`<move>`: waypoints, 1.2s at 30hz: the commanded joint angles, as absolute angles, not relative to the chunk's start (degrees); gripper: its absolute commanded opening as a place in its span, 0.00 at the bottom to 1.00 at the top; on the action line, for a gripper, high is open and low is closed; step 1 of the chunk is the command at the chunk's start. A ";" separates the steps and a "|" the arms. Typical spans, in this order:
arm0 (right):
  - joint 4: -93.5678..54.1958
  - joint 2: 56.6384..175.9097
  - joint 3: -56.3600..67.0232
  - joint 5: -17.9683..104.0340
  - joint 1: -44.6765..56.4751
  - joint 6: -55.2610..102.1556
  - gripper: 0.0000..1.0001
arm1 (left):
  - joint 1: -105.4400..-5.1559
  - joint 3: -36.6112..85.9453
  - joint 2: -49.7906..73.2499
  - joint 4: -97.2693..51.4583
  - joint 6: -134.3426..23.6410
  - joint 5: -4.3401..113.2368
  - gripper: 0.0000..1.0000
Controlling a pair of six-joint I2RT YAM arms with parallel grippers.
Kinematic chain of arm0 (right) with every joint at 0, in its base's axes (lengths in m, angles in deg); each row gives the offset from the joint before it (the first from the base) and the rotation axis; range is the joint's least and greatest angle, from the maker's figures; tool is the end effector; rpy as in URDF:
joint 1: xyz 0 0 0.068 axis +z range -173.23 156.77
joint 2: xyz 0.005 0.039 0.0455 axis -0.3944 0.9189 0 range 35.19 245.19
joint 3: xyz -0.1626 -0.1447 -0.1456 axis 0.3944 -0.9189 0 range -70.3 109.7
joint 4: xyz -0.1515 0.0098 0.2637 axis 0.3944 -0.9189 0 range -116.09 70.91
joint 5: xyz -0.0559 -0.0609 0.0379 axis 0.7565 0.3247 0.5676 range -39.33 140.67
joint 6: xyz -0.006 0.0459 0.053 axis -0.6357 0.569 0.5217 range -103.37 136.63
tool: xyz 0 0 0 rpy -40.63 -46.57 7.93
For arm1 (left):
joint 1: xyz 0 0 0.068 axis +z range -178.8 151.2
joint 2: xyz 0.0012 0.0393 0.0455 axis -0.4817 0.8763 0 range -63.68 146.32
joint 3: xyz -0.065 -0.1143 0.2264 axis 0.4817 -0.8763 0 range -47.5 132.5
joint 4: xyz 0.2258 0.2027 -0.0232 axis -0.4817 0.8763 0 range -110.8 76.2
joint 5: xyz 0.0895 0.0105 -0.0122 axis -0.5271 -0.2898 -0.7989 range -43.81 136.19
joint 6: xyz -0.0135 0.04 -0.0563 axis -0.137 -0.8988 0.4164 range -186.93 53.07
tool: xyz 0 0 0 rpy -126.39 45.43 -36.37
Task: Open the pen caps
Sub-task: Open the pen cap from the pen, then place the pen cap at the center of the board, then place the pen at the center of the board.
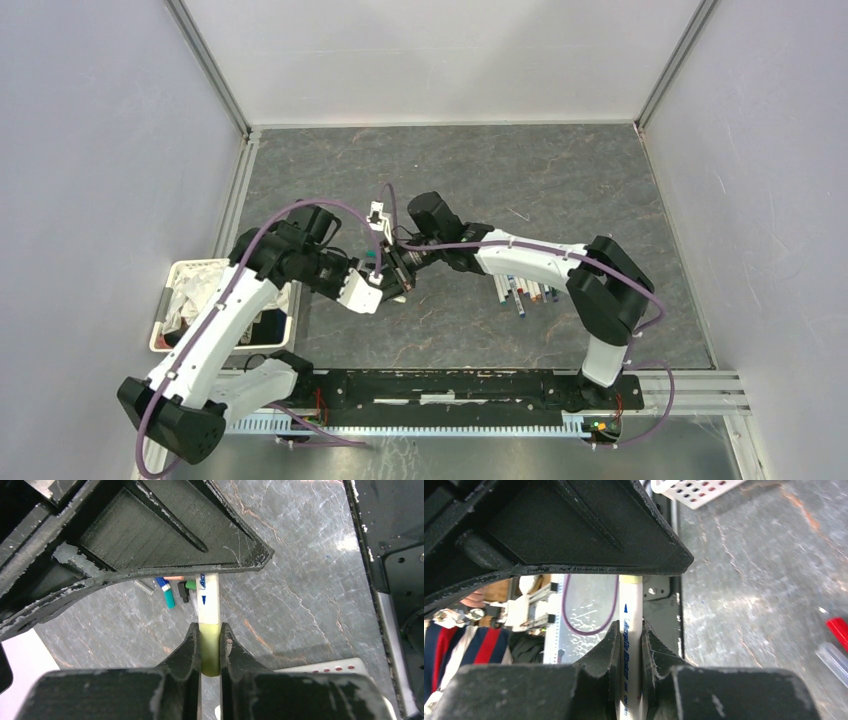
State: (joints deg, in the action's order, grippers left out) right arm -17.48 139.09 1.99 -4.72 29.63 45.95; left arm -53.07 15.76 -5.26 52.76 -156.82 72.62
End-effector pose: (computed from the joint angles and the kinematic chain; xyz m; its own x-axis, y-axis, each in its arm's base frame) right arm 0.2351 0.3887 0.2045 -0.6956 -0.4578 -0.5537 -0.6223 -0.0013 0.7828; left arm 0.1877 -0.1127 0.2960 0.5137 0.7506 -0.4155 0.8504 -0.3816 0.3621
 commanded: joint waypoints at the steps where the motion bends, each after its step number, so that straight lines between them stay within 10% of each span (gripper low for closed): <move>1: -24.21 132.62 -5.65 -3.58 27.14 38.42 0.00 | -52.87 13.79 -2.42 48.35 -152.85 61.31 0.02; 17: -33.55 110.27 -28.56 6.44 17.46 32.11 0.00 | -49.53 15.69 6.46 42.46 -151.38 64.43 0.02; 36: -32.94 93.82 -37.96 60.90 -2.64 39.27 0.00 | -55.60 5.39 24.32 13.01 -117.39 62.95 0.02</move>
State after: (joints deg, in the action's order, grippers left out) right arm -34.64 93.50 -35.15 49.94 -0.40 38.26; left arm -54.45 6.43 22.60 20.93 -125.61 63.51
